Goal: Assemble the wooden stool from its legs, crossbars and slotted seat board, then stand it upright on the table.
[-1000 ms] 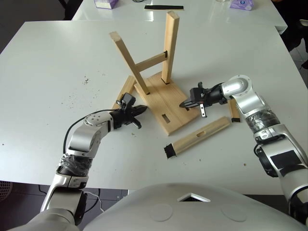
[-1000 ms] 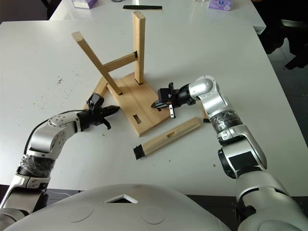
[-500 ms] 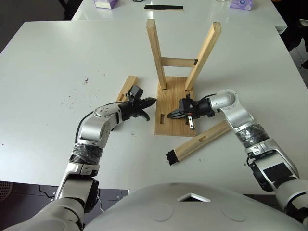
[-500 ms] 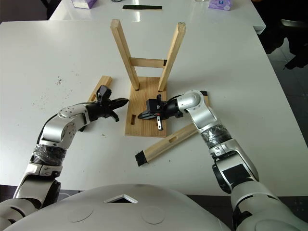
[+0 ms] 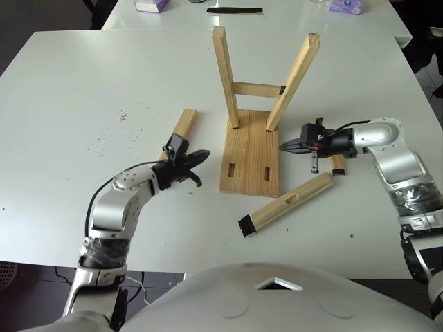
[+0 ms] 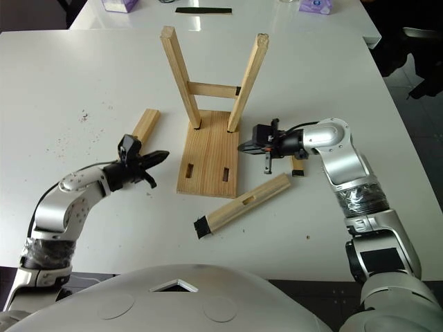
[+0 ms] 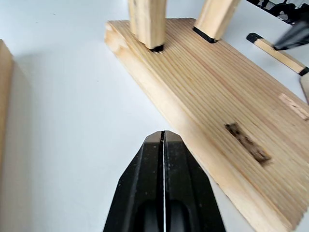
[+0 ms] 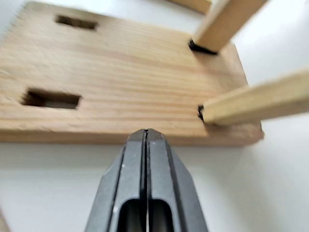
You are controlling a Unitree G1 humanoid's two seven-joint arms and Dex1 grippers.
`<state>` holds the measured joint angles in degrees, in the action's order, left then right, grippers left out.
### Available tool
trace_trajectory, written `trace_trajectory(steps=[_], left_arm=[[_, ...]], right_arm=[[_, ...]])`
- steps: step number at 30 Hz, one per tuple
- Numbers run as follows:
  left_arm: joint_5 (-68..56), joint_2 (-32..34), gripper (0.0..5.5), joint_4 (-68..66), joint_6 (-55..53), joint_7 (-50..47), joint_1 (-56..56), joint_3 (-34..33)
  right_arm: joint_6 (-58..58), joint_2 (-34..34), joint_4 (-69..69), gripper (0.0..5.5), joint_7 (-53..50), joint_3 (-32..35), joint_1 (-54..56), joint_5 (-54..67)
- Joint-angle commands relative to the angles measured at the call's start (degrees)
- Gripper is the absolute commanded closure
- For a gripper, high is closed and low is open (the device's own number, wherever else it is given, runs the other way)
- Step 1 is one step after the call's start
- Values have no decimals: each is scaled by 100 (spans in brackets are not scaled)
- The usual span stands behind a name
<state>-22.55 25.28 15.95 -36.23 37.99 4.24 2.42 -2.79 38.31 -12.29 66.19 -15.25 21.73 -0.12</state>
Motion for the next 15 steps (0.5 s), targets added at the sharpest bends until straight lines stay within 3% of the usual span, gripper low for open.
trace_trajectory(steps=[1, 15], left_arm=[[102, -73, 550, -248, -51, -71, -212, 209], [329, -210, 550, -1210, 345, 105, -850, 417]], right_arm=[[294, -192, -630, 549, -268, -207, 271, -356], [603, -1090, -1538, 549, -517, -586, 634, -571]])
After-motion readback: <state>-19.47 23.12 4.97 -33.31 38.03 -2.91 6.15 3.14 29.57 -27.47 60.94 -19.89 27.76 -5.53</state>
